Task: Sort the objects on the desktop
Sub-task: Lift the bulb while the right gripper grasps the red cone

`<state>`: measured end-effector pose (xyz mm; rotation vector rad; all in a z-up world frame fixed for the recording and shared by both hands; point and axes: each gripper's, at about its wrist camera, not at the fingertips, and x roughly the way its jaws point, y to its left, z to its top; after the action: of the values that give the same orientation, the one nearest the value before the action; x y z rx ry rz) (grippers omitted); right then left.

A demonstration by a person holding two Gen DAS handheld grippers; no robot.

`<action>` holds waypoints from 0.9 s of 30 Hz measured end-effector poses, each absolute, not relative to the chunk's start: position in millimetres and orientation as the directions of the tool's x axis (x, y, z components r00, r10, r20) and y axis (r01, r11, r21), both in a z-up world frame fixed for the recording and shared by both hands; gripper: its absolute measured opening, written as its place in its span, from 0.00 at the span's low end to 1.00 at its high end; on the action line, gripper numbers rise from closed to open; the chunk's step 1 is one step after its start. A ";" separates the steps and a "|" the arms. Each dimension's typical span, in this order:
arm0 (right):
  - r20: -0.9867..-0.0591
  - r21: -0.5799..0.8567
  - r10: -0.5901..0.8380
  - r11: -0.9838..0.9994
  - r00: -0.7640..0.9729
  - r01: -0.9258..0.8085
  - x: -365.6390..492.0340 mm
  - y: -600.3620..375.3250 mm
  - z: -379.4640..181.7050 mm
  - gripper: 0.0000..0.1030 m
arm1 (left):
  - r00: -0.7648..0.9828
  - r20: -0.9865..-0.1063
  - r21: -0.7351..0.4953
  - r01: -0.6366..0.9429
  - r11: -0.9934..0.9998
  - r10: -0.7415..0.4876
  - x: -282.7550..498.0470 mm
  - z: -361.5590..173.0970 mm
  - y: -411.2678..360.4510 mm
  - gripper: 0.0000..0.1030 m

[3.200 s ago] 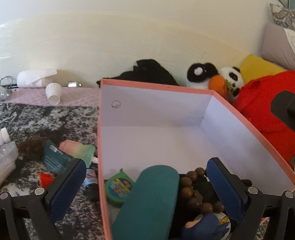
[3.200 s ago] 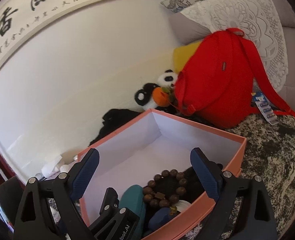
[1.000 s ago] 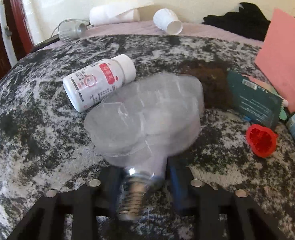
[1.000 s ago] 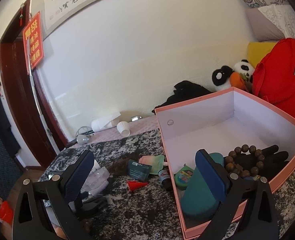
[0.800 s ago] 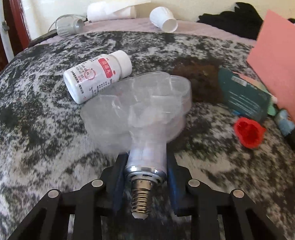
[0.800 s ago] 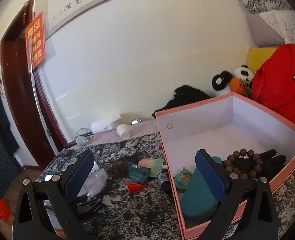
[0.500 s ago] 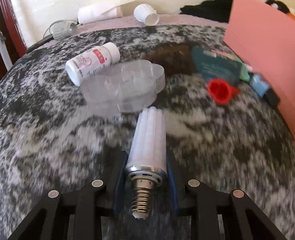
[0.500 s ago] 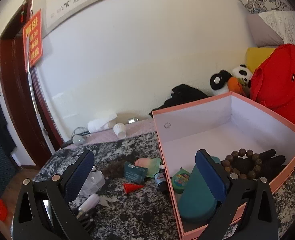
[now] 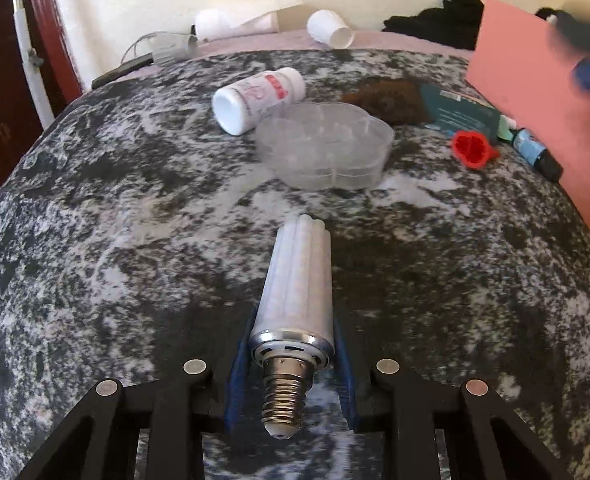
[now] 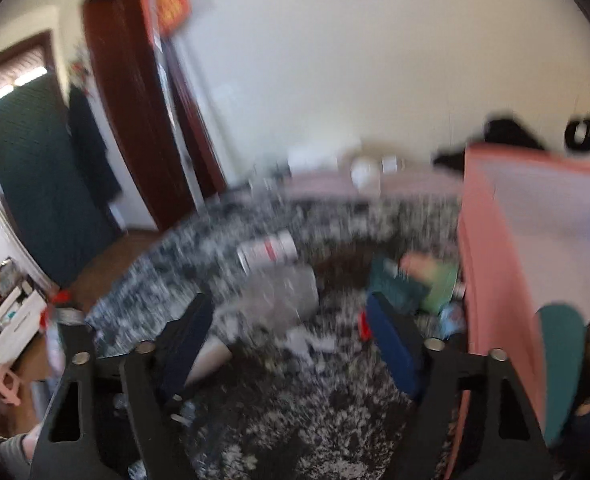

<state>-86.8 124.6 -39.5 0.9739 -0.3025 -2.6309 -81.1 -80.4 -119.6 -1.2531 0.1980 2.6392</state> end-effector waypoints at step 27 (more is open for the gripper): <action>-0.768 0.142 -0.154 -0.987 -0.621 0.068 -171.3 126.0 -126.6 0.04 | -0.599 -0.780 -0.015 -0.275 -0.961 0.183 -89.1 -118.2 -81.2 0.30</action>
<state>-171.3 126.0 -126.6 1.3021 -0.1500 -2.7184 -89.1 -81.2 -118.2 -1.2482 0.1555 2.5958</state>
